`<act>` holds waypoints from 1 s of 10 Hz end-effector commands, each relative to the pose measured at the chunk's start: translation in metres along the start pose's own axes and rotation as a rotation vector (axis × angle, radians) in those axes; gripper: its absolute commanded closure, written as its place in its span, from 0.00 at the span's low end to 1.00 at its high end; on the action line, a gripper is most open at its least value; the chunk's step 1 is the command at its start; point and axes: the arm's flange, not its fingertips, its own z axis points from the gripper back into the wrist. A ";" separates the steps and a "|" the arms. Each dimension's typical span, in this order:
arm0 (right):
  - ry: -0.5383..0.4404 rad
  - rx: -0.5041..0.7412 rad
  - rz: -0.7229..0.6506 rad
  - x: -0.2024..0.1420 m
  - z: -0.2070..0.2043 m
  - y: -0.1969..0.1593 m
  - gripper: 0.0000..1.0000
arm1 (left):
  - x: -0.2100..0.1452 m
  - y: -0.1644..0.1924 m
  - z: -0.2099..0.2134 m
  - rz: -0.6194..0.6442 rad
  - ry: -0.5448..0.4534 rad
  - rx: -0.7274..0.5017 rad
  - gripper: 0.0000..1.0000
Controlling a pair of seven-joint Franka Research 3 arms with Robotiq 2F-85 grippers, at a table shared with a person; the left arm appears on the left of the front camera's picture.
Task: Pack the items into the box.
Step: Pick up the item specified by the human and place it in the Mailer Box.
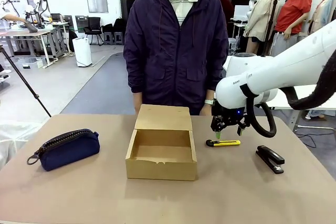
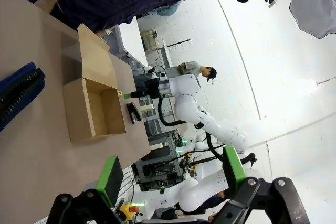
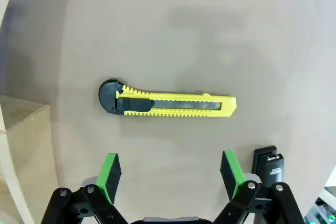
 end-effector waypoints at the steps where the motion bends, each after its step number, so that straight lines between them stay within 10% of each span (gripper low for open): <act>1: 0.017 0.148 0.491 0.016 -0.003 -0.009 0.00 | 0.001 -0.002 0.000 -0.013 -0.005 -0.025 0.00; 3: 0.043 0.203 1.091 0.038 -0.007 -0.031 0.00 | 0.001 -0.002 0.000 -0.013 -0.005 -0.025 0.00; 6: 0.138 0.218 1.635 0.034 -0.002 -0.045 0.00 | 0.001 -0.002 0.000 -0.013 -0.005 -0.025 0.00; 8: 0.160 0.266 1.858 0.025 -0.004 -0.041 0.00 | 0.001 -0.002 0.000 -0.013 -0.005 -0.025 0.00; 10: -0.035 0.214 1.745 0.026 -0.002 -0.034 0.00 | 0.001 -0.002 0.000 -0.013 -0.005 -0.025 0.00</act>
